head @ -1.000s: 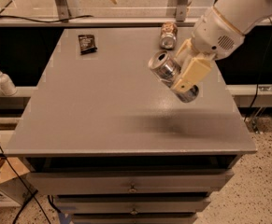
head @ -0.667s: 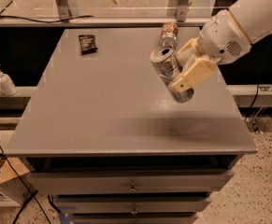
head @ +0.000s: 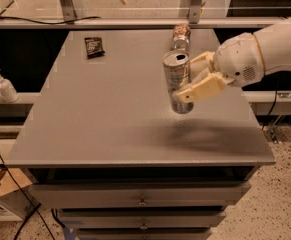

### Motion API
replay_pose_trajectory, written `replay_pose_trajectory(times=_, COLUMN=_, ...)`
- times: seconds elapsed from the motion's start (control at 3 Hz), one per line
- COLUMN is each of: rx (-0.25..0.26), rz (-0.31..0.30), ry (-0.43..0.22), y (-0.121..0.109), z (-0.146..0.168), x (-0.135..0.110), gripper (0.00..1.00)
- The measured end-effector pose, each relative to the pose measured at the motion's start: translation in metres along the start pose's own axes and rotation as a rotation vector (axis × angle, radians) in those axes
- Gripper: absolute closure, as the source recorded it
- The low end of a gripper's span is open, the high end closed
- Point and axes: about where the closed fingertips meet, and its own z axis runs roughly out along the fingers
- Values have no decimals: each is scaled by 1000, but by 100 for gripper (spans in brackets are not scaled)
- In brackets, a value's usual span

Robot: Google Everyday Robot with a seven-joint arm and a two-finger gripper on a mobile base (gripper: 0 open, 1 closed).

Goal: Place redbull can upright

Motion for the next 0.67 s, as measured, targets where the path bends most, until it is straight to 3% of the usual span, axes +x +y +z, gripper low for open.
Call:
replay_pose_trajectory(times=0.33, rx=4, rz=13, ry=-62, y=-4, z=12, x=9, gripper=100)
replay_pose_trajectory(times=0.67, rx=10, rz=7, ry=-104, y=-6, z=22, x=17, gripper=83)
